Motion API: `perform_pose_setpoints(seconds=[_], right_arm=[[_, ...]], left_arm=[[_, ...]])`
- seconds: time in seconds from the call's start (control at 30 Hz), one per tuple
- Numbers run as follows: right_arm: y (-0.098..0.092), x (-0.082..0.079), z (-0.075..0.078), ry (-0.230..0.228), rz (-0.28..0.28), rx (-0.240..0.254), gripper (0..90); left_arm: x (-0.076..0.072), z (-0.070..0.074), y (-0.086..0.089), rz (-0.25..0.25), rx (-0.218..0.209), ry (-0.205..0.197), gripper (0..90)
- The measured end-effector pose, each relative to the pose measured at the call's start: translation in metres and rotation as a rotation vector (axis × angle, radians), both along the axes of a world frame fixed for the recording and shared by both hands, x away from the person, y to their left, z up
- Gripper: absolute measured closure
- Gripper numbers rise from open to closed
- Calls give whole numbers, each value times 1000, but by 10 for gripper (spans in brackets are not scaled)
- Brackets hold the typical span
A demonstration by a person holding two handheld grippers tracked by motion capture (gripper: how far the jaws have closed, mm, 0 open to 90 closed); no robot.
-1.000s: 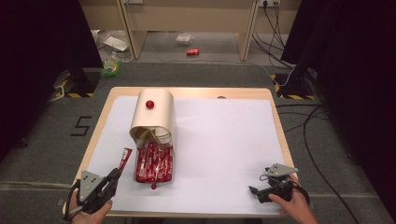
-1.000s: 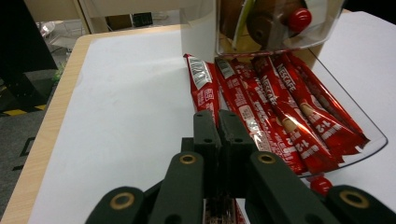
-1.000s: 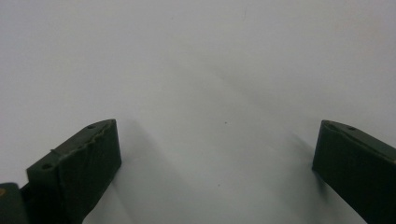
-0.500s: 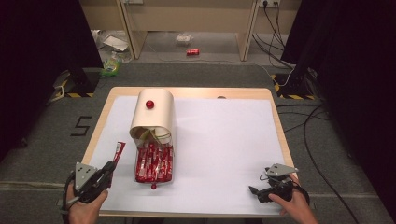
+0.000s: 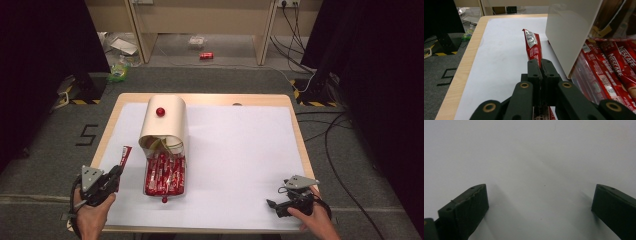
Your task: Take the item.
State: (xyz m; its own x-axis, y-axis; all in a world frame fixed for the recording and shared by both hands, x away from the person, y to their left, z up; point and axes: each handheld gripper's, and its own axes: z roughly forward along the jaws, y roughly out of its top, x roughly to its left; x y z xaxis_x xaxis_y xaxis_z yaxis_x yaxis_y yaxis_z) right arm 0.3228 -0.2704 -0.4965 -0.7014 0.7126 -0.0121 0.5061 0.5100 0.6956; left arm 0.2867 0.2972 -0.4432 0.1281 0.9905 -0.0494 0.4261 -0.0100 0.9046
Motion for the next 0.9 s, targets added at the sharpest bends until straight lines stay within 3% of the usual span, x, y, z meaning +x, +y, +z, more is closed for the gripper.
perform_pose_setpoints(seconds=[0.8, 0.9], right_arm=[[0, 0, 0, 2, 1, 1, 11], [0, 0, 0, 1, 1, 0, 11]], left_arm=[[43, -13, 2, 31, 22, 39, 859], [52, -24, 7, 37, 24, 61, 859]])
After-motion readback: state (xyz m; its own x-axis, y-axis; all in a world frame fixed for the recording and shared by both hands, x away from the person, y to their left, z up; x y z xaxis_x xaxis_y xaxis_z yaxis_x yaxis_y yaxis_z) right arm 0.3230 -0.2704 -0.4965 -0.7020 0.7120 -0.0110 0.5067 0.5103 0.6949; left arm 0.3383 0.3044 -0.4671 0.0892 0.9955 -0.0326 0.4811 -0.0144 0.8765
